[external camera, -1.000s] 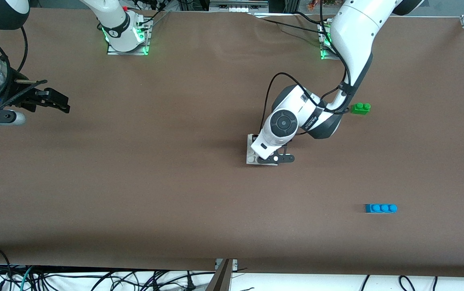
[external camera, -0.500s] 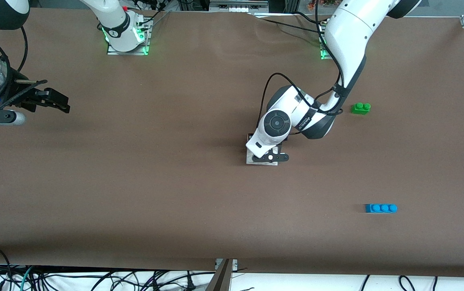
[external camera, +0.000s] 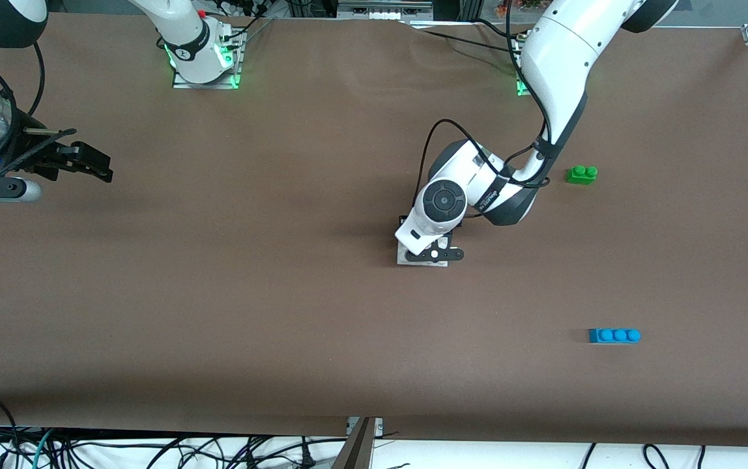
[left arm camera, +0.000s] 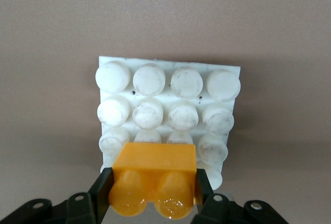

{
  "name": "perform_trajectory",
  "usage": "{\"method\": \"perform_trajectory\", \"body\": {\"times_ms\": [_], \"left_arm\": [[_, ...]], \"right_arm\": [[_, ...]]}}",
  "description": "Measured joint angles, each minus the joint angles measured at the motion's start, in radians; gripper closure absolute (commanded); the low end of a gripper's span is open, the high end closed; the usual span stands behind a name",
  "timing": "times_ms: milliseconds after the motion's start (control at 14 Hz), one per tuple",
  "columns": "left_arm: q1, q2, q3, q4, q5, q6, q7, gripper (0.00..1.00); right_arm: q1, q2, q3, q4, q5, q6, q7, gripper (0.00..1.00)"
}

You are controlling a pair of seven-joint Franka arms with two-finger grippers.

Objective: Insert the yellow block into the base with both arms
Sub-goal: 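Press the yellow brick onto the plate studs and open the left gripper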

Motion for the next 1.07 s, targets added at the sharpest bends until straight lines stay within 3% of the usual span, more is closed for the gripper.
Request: {"method": "perform_trajectory", "body": {"times_ms": [1071], "left_arm": [[-0.017,0.009,0.012,0.003,0.008,0.019,0.002,0.60]], "right_arm": [[0.000,0.000,0.000,0.000,0.000,0.000,0.000,0.01]]}}
